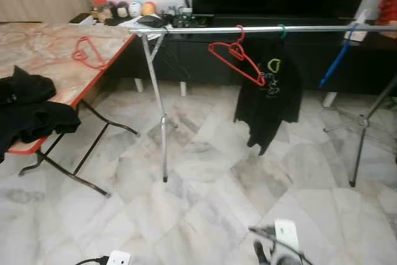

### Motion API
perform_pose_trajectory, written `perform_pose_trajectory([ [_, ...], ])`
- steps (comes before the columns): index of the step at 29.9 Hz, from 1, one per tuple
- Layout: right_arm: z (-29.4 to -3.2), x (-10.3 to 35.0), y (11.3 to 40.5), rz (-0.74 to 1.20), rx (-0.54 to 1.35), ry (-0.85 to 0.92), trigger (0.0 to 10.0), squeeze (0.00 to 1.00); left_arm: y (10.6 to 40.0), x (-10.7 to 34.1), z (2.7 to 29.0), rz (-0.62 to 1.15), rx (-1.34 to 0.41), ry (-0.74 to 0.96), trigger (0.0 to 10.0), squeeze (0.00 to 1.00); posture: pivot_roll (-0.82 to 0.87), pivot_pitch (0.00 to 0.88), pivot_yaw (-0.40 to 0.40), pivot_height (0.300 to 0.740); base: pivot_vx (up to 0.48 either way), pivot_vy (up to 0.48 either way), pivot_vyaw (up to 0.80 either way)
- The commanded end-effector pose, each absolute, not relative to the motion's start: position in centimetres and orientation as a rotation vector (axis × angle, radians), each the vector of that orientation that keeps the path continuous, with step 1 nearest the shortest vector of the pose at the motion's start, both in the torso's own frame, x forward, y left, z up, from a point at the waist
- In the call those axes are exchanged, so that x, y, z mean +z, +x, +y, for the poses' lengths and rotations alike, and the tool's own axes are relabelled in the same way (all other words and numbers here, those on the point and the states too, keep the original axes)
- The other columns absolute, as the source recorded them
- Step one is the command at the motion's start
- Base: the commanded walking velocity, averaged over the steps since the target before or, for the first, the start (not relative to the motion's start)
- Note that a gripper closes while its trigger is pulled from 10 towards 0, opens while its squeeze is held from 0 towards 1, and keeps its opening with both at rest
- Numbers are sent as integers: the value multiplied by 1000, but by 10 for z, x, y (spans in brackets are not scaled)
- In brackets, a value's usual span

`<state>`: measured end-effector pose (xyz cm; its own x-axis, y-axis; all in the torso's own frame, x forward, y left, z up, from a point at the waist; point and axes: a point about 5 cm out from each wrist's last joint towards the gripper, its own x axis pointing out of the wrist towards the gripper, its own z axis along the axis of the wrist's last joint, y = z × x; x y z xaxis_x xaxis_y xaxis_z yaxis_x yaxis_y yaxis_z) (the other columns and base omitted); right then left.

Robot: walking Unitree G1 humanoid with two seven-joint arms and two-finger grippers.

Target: Hang hanger

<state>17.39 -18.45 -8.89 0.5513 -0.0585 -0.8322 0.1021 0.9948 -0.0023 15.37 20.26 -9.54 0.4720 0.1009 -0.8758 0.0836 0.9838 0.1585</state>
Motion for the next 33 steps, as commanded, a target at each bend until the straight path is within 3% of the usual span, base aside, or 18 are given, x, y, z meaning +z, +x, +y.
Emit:
perform_pose_trajectory([
  [1, -182, -91, 170, 996, -85, 45, 10000, 0, 150, -96, 204, 1070, 53, 184, 10000, 0, -15, 0, -2, 740, 0, 0, -681],
  [9, -176, -97, 156, 1026, -75, 36, 10000, 0, 152, -94, 204, 1004, 125, 115, 10000, 0, -16, 0, -5, 740, 0, 0, -680],
  [16, -177, -95, 161, 1013, -74, 33, 10000, 0, 150, -95, 204, 1003, 190, 58, 10000, 0, -18, 0, -3, 740, 0, 0, -669],
  [19, -177, -95, 161, 1013, -73, 31, 10000, 0, 153, -89, 228, 983, 202, 84, 10000, 0, -18, 0, -2, 740, 0, 0, -667],
  [24, -177, -95, 162, 1016, -72, 31, 10000, 0, 146, -91, 233, 1013, 220, 88, 10000, 0, -17, 0, -3, 740, 0, -394, -668],
  [33, -177, -94, 163, 1013, -68, 31, 10000, 0, 143, -92, 237, 1039, 227, 103, 10000, 0, -17, 0, -3, 740, 0, -61, -667],
])
